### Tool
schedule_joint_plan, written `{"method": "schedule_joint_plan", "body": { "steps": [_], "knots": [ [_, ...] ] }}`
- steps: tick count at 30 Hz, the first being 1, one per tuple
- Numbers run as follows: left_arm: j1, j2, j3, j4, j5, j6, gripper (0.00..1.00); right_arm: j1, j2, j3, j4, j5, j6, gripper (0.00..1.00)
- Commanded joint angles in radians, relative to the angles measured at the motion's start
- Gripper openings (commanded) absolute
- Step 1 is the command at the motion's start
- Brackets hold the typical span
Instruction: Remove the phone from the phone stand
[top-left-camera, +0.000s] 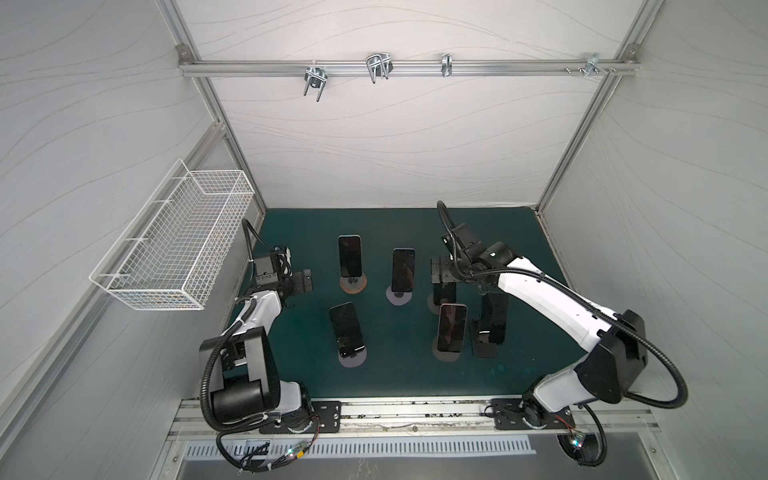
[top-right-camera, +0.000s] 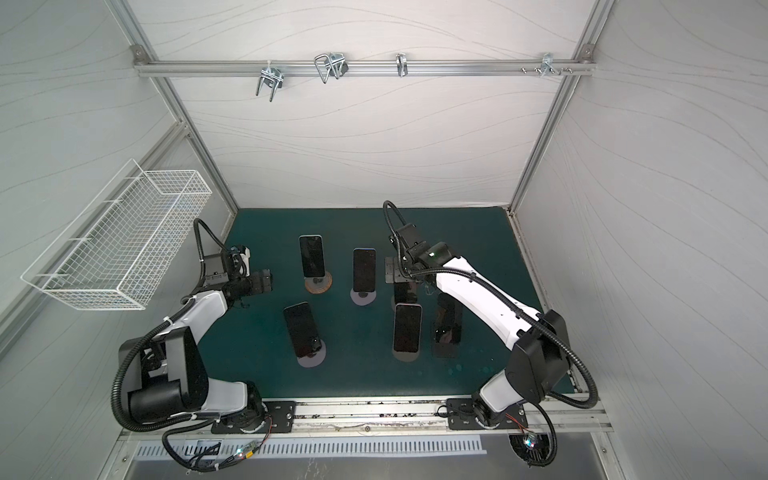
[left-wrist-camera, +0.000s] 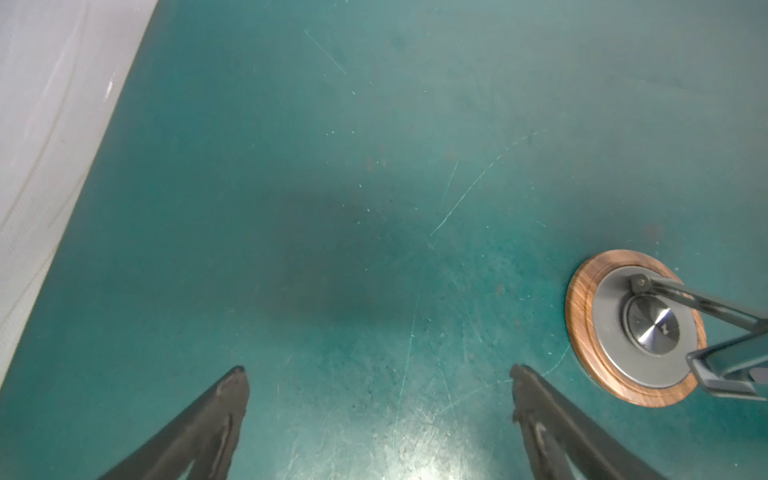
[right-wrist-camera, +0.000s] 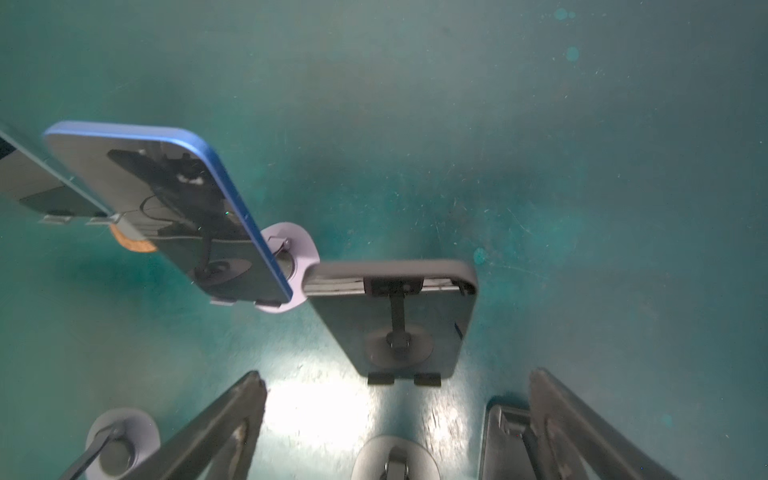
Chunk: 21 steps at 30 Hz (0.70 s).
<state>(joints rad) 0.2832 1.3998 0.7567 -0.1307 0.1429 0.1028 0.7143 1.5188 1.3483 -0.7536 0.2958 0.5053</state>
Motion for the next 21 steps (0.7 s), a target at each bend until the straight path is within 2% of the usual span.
{"method": "schedule_joint_plan", "body": {
  "steps": [1,21],
  "knots": [
    [0.002,0.014,0.05,0.005,0.008,0.018,1.0,0.008,0.026,-0.017,0.046,0.022,0.021,0.99],
    [-0.003,0.033,0.066,-0.007,0.011,0.023,1.0,0.016,0.113,-0.053,0.11,0.104,0.036,0.99]
  ]
}}
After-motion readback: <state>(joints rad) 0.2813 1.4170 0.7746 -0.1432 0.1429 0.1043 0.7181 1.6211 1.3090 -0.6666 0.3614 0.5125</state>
